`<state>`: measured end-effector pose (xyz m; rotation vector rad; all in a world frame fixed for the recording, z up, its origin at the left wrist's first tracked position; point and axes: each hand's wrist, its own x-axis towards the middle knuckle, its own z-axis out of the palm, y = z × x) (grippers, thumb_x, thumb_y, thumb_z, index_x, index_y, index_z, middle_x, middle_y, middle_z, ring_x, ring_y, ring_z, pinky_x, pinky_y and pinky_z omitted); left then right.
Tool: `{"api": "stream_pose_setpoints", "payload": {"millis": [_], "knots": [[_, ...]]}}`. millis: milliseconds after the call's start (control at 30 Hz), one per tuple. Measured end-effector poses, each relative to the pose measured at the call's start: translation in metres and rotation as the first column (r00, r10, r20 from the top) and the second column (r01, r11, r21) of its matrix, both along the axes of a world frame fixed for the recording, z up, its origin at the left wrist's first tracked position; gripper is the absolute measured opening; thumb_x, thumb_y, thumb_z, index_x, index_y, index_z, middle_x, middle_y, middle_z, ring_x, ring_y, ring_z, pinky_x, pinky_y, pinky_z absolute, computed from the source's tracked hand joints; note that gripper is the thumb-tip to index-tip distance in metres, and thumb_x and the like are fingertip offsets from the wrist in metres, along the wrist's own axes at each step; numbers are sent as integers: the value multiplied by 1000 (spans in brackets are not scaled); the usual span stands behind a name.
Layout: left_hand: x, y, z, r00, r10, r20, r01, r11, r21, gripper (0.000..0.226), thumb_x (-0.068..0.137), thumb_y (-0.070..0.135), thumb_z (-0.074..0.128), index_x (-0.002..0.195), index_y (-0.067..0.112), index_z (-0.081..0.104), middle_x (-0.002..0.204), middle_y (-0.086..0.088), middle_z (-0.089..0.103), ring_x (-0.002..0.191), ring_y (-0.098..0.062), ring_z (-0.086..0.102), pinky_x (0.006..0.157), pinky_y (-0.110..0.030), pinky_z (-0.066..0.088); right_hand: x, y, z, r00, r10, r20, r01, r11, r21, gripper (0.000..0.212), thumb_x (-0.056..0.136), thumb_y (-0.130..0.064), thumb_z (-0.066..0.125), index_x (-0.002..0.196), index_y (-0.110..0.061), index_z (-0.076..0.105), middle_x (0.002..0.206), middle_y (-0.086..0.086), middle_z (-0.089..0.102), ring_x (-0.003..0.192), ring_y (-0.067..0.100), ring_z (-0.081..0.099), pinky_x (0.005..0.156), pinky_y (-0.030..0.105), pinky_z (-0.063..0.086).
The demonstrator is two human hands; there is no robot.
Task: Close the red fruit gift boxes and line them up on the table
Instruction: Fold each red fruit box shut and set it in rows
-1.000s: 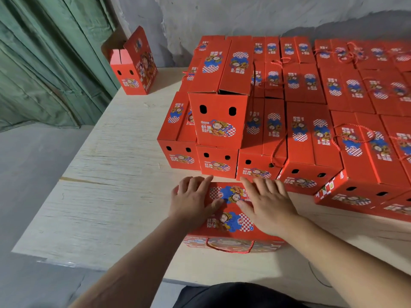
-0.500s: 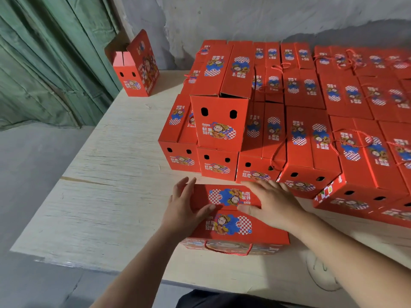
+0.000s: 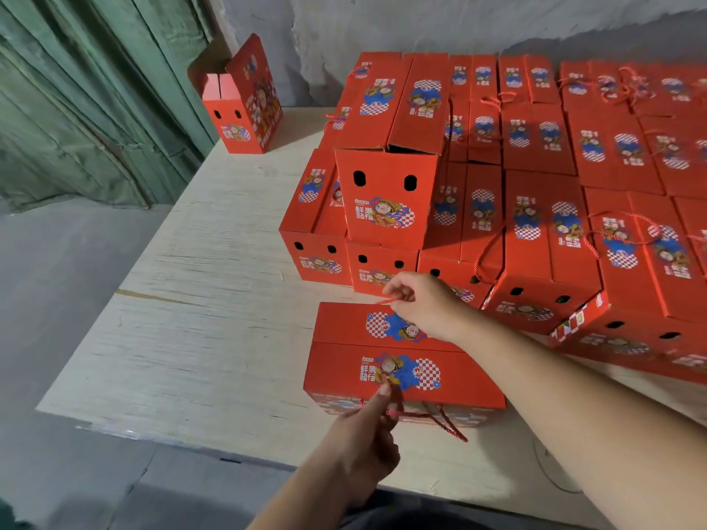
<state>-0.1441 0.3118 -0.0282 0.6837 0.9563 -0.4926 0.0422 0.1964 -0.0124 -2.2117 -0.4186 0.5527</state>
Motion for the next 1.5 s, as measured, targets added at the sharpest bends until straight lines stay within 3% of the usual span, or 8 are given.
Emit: {"api": "stream_pose_setpoints", "payload": {"millis": [200,333,467,667,967,1167,1367,1500], "knots": [[25,3,49,936,-136,326,61,971,229,34,98,48,56,98,25,81,91,3,68,67,-7,54,65,-24,40,-47,-23,38,936,249,-248,-160,930,331,27,98,-38,60,125,-37,63,103,0,71,96,11,69,81,29,56],[45,20,114,649,-624,435,333,747,576,51,86,86,45,117,54,70,109,24,74,100,2,67,87,-24,45,-78,-28,53,943,312,-119,-258,907,332,84,98,-37,67,157,-47,8,142,-10,51,110,-16,59,84,13,52],[57,26,148,426,-832,354,278,493,824,59,97,74,42,99,25,76,90,6,78,83,-5,71,78,-19,51,-80,-27,84,956,212,-202,-104,890,443,75,101,-15,64,153,-46,20,81,0,71,77,21,68,74,33,59],[60,53,114,721,-602,344,-361,98,928,42,100,55,49,78,27,71,73,14,71,69,-4,66,57,-18,44,-55,-34,148,980,-70,-187,160,837,524,21,94,-34,63,113,-37,69,62,0,47,58,14,46,66,34,39],[25,65,-8,913,-238,333,-92,672,734,29,95,46,65,122,39,58,125,13,64,106,4,63,80,-22,44,-75,-46,117,996,39,-84,-5,929,371,15,101,-27,62,111,-37,68,83,-12,67,86,10,68,82,22,51],[31,65,-30,874,-343,344,-16,687,726,34,94,58,63,121,39,67,119,21,72,114,1,63,86,-22,44,-59,-94,48,899,-232,371,192,971,142,47,98,-54,53,143,-41,49,131,-21,57,125,-3,52,100,21,44],[42,75,-38,778,-490,394,67,688,723,35,96,51,64,126,32,66,125,12,72,118,-3,64,89,-17,51,-99,-110,-45,729,-539,-423,685,559,468,37,94,-46,52,131,-38,54,129,-13,65,118,1,61,100,31,47],[37,69,-30,674,-618,405,103,621,777,66,82,55,80,140,41,52,132,7,67,124,-13,62,102,-38,52,-115,-111,-49,626,-625,-465,770,404,493,39,87,-52,56,126,-52,57,123,-23,67,121,-1,57,96,31,42]]}}
